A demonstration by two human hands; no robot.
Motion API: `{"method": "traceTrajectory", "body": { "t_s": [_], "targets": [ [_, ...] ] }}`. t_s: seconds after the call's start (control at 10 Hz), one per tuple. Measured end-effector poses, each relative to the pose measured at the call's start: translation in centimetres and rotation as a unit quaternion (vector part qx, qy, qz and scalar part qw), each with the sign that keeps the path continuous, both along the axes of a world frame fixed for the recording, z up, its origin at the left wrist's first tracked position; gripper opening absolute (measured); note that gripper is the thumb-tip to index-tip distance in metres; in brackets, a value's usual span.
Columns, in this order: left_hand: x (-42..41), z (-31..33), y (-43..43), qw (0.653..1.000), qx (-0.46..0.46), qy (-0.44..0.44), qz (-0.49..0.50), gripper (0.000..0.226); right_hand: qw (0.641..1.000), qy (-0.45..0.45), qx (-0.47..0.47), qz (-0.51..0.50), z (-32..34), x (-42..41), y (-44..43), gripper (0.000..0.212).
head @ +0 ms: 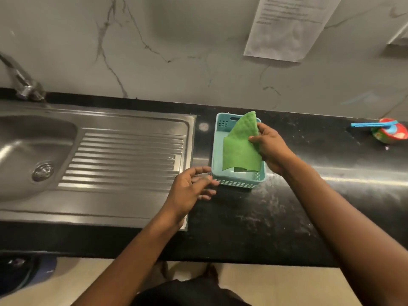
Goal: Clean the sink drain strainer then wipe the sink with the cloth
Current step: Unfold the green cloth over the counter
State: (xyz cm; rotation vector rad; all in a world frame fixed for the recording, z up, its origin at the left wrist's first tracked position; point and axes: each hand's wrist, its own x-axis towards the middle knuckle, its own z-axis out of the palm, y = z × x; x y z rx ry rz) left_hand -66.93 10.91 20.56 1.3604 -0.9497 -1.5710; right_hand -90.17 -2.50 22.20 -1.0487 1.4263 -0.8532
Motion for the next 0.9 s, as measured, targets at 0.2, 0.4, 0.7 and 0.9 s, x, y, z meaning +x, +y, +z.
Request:
{"method": "traceTrajectory", "body": {
  "t_s": [0.2, 0.4, 0.7, 0.9],
  "targets": [
    [-0.2, -0.9, 1.3, 0.998, 0.014, -0.025, 0.062, 0.022, 0.997, 0.061, -0.015, 0.038, -3.1, 0.0, -2.8, 0.054],
    [0.3, -0.9, 1.6, 0.994, 0.013, -0.050, 0.096, 0.018, 0.996, 0.046, 0.043, 0.063, -5.8, 1.3, -3.7, 0.057],
    [0.1, -0.5, 1.7, 0.993, 0.018, -0.061, 0.104, 0.017, 0.962, 0.258, -0.051, 0.078, -6.2, 1.1, -3.3, 0.089],
    [1.0, 0.1, 2.0, 0.991, 0.012, -0.085, 0.106, 0.017, 0.923, 0.311, -0.198, 0.108, -4.3, 3.4, -2.1, 0.069]
  ]
}}
